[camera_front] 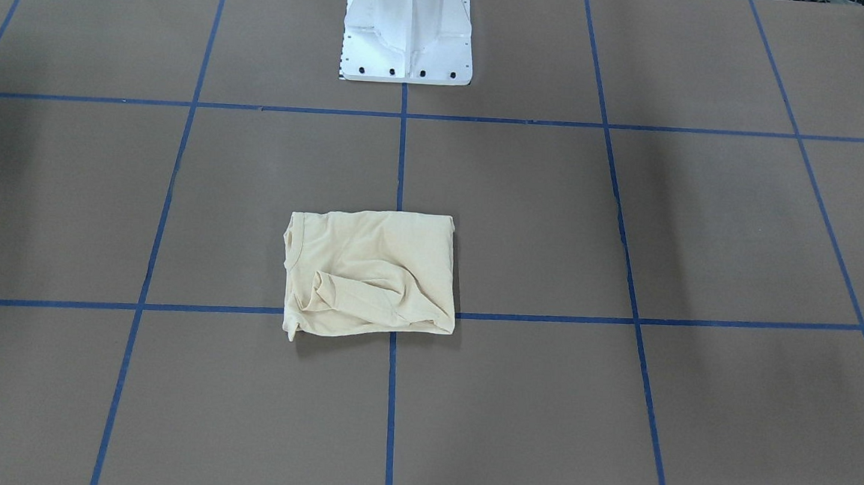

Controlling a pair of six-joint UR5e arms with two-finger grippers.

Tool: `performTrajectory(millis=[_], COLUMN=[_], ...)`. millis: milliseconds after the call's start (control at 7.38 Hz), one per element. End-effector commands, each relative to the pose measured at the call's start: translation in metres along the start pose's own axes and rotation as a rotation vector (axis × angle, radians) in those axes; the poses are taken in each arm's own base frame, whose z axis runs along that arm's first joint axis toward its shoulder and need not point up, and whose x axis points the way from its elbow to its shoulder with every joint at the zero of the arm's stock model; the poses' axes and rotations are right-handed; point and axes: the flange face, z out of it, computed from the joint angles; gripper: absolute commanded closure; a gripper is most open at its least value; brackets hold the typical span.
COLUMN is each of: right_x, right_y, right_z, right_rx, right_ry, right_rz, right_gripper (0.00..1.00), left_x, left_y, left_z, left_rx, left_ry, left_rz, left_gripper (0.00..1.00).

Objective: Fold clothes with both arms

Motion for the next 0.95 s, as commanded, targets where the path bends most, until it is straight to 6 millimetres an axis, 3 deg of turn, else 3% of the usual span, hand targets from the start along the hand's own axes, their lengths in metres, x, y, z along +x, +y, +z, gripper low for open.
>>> performTrajectory(millis=[0, 814], right_x=[0.027, 0.057], right_y=[0.014, 0.031], right_z=[0.013, 0.018], right_rx=[-0.025, -0.034], right_ry=[0.006, 0.012], right_rz=[-0.057, -0.058], right_gripper=[0.0, 0.0], left_x=[-0.01, -0.008], left_y=[0.014, 0.013], left_z=[0.009, 0.008], left_rx=[-0.026, -0.021], left_ry=[-0.005, -0.003], left_rz=[-0.02, 0.032], left_gripper=[0.0, 0.0])
